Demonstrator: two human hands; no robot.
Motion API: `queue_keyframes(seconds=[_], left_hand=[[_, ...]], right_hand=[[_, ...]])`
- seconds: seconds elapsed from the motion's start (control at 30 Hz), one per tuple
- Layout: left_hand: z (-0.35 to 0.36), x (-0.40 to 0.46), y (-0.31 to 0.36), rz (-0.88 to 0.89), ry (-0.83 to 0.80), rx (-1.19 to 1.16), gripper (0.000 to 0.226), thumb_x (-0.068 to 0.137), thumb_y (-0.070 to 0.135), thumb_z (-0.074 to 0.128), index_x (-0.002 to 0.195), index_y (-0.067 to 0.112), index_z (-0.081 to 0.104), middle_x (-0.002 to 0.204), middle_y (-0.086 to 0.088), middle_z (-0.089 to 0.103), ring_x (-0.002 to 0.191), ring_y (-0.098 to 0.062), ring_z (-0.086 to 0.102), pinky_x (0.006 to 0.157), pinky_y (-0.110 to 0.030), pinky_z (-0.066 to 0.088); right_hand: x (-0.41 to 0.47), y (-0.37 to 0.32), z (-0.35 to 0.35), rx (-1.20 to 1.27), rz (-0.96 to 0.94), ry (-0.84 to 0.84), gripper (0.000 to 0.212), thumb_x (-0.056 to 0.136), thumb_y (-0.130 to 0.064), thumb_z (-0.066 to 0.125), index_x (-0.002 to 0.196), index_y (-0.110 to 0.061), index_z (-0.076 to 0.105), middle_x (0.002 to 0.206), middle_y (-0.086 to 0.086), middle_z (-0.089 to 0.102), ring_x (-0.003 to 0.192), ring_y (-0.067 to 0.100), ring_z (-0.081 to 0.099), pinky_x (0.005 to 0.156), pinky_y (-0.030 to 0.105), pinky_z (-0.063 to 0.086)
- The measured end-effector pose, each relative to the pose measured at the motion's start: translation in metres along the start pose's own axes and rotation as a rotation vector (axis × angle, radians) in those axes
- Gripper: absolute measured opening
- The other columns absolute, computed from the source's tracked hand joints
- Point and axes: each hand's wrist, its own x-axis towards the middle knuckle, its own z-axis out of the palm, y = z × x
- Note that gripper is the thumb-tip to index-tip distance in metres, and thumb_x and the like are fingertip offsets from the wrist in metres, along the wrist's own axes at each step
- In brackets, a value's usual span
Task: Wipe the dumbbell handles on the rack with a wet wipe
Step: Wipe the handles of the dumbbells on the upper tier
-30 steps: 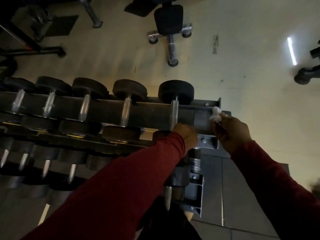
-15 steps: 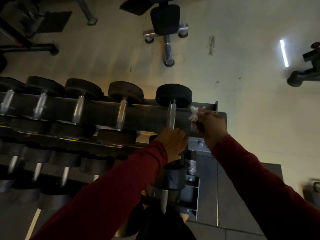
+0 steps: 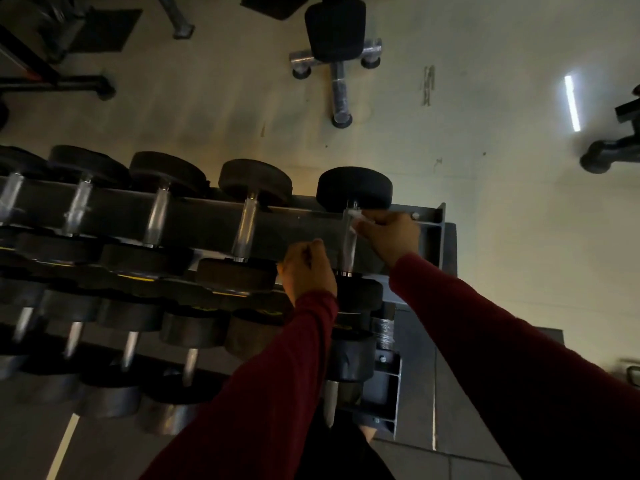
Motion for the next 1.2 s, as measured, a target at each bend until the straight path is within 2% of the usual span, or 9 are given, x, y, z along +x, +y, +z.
queue_keyframes(seconds=[0.13,0.3,0.5,0.6,0.67,0.73,0.9,1.07,1.2], left_hand=[[0.003,0.006,-0.004,0.022,0.015,0.063,0.016,0.094,0.035,0.056,0.084,0.025,0.061,0.090,0.011,0.049,0.091,-0.014,0.054,0.086,-0.038,0.049],[0.003,0.008,-0.008,0.026,0.034,0.049,0.018,0.095,0.031,0.054,0.085,0.020,0.062,0.103,-0.009,0.059,0.076,-0.013,0.057,0.066,-0.024,0.045],[0.004,0.007,-0.006,-0.028,0.028,0.025,0.016,0.097,0.029,0.052,0.090,0.021,0.063,0.110,-0.004,0.053,0.078,-0.002,0.051,0.062,-0.014,0.036],[0.004,0.007,-0.006,-0.042,0.020,-0.002,0.015,0.097,0.029,0.052,0.089,0.023,0.062,0.112,-0.002,0.051,0.082,-0.006,0.053,0.064,-0.019,0.039],[0.005,0.007,-0.005,-0.038,0.021,0.001,0.015,0.098,0.028,0.052,0.090,0.021,0.063,0.111,-0.003,0.051,0.081,-0.007,0.053,0.061,-0.017,0.037],[0.004,0.008,-0.007,-0.031,0.012,0.013,0.016,0.098,0.028,0.051,0.092,0.021,0.063,0.111,-0.004,0.051,0.080,-0.007,0.053,0.061,-0.018,0.037],[0.007,0.011,-0.012,-0.010,0.025,0.040,0.017,0.098,0.029,0.051,0.096,0.020,0.065,0.111,-0.005,0.052,0.081,-0.005,0.051,0.066,-0.017,0.037],[0.005,0.014,-0.015,0.016,0.041,0.035,0.017,0.097,0.026,0.051,0.095,0.020,0.067,0.105,-0.005,0.055,0.081,-0.012,0.057,0.078,-0.027,0.047],[0.004,0.012,-0.013,0.040,0.027,0.010,0.017,0.096,0.024,0.052,0.099,0.019,0.068,0.110,-0.004,0.055,0.086,-0.013,0.058,0.076,-0.023,0.044]], right_hand=[[0.010,-0.008,0.009,-0.082,-0.052,0.051,0.012,0.085,-0.028,0.075,0.096,-0.023,0.075,0.098,-0.003,0.074,0.087,0.007,0.067,0.081,0.021,0.053],[-0.025,0.009,0.005,-0.266,-0.083,-0.130,0.011,0.085,-0.034,0.074,0.083,-0.023,0.071,0.075,-0.013,0.063,0.066,-0.006,0.058,0.058,0.007,0.040],[-0.015,0.011,0.004,-0.254,-0.159,-0.119,0.002,0.087,-0.023,0.073,0.086,-0.025,0.073,0.087,-0.008,0.071,0.063,-0.006,0.060,0.056,0.006,0.044],[0.014,-0.001,0.005,-0.217,-0.236,0.062,0.008,0.092,-0.022,0.068,0.098,-0.021,0.074,0.099,-0.001,0.073,0.077,-0.002,0.061,0.070,0.009,0.043],[0.024,0.000,0.005,-0.387,-0.355,0.112,0.015,0.095,-0.022,0.064,0.106,-0.019,0.073,0.101,0.003,0.073,0.081,0.005,0.061,0.079,0.018,0.050],[0.016,0.010,0.005,-0.641,-0.536,0.055,0.020,0.100,-0.024,0.053,0.112,-0.020,0.068,0.099,0.004,0.067,0.078,0.009,0.058,0.077,0.026,0.053],[-0.006,0.020,0.005,-0.820,-0.886,-0.255,0.034,0.094,-0.027,0.046,0.118,-0.017,0.068,0.114,0.004,0.061,0.099,0.015,0.061,0.086,0.030,0.054],[0.021,-0.008,0.011,-1.075,-0.955,-0.176,0.026,0.084,-0.006,0.067,0.109,-0.011,0.070,0.115,0.008,0.059,0.107,0.025,0.053,0.078,0.037,0.057],[0.016,-0.011,0.016,-1.210,-0.973,-0.194,0.031,0.088,-0.010,0.061,0.118,-0.012,0.068,0.120,0.007,0.064,0.115,0.028,0.050,0.090,0.035,0.051]])
